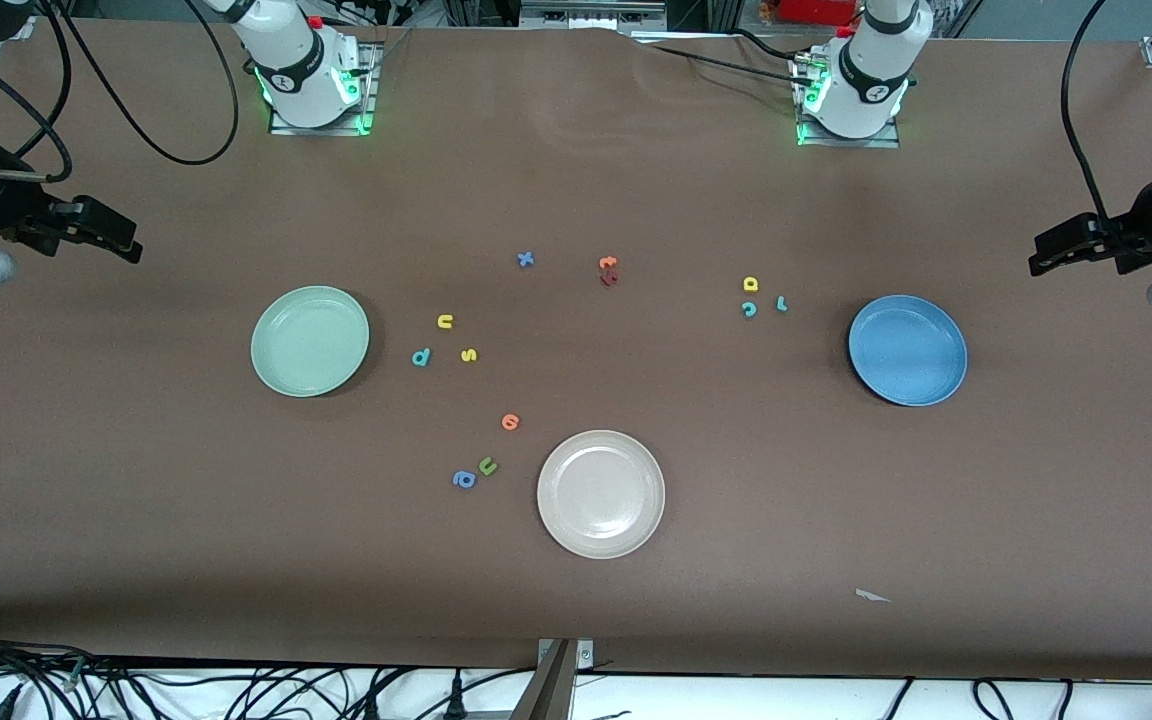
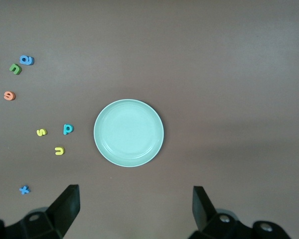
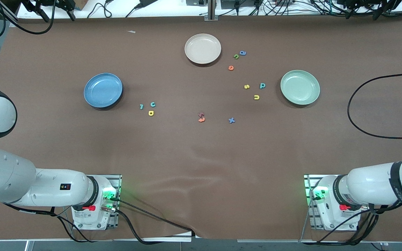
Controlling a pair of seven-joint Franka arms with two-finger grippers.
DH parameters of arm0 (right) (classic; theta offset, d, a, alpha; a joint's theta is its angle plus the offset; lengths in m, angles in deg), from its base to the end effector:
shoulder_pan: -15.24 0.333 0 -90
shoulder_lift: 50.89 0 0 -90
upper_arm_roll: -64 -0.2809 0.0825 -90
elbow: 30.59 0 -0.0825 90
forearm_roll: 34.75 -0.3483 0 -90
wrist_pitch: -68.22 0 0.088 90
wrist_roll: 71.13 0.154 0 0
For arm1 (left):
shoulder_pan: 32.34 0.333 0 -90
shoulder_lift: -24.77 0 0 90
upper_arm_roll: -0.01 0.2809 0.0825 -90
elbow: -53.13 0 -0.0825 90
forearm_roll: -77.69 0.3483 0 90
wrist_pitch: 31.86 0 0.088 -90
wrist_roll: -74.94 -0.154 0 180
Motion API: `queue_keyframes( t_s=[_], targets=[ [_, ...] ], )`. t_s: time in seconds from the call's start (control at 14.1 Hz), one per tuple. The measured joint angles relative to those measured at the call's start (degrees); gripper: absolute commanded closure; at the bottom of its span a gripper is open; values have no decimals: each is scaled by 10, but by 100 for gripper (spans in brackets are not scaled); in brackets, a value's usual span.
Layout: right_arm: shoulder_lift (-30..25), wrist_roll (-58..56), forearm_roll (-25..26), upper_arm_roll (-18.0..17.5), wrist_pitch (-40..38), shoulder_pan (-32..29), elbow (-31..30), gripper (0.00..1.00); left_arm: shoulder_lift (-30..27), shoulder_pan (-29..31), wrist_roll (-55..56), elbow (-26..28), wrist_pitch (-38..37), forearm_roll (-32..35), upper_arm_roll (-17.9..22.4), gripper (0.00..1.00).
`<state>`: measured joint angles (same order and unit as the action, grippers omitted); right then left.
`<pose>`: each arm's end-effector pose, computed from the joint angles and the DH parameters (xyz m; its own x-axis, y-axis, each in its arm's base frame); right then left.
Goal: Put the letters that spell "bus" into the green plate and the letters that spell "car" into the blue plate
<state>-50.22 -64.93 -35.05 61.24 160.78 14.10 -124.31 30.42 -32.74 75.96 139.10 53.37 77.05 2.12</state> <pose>0.5222 0.0155 0.5118 0.9963 -0.0801 -0.0324 -0.0802 -0.9968 -0.0023 0.5304 0.0133 0.5142 0.9927 0.0467 -0.1113 0.0477 -0.9988 0.0056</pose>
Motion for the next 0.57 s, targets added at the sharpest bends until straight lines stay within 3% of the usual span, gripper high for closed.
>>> queue_keyframes(
  t_s=[0.57],
  targets=[
    [0,0,0,0,-2,0,0,0,0,-1,0,0,-6,0,-1,0]
  ],
)
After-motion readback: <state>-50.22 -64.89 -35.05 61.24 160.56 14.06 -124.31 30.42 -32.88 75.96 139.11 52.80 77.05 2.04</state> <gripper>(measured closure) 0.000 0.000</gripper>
